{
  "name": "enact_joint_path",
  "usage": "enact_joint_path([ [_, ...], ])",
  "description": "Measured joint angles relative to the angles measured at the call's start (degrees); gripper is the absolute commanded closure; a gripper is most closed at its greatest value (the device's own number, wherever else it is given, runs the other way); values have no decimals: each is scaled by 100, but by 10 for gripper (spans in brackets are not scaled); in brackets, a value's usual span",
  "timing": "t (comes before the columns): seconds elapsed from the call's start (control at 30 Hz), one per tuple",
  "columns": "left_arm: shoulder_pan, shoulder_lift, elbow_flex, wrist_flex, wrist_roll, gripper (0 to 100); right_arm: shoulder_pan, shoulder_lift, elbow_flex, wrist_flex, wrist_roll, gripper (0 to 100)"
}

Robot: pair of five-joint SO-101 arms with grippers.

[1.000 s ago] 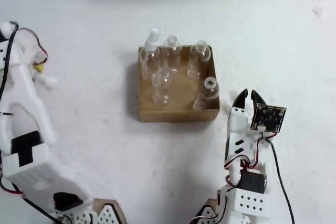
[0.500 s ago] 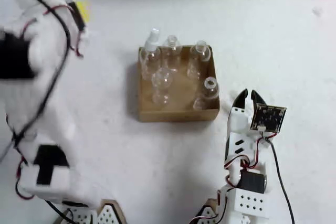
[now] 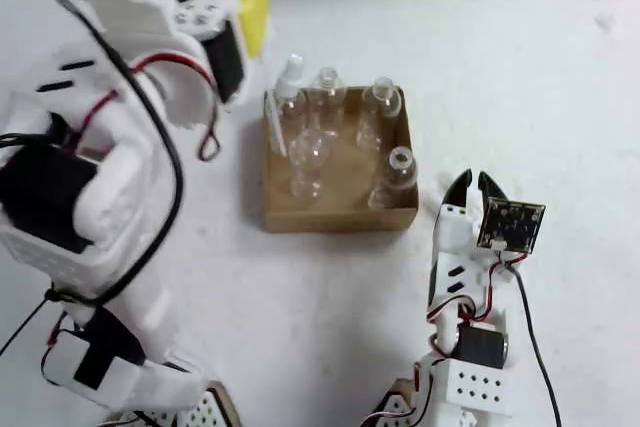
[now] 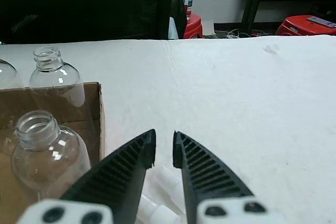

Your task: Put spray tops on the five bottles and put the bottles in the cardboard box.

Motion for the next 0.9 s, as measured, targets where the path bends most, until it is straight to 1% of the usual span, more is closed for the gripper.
enact_joint_path([
  [0.17, 563, 26, 220, 404, -290, 980, 0, 0, 0, 0, 0, 950],
  [0.33, 659, 35, 88, 519, -334, 980, 0, 0, 0, 0, 0, 950],
  [0.5, 791, 62, 193, 1020, -334, 980, 0, 0, 0, 0, 0, 950],
  [0.63, 809, -18, 193, 1064, -246, 980, 0, 0, 0, 0, 0, 950],
  [0.73, 1029, -325, 220, 1064, -246, 980, 0, 0, 0, 0, 0, 950],
  [0.8, 1108, -668, 448, 1064, -246, 980, 0, 0, 0, 0, 0, 950],
  [0.9, 1231, -1240, 1266, 1064, -237, 980, 0, 0, 0, 0, 0, 950],
])
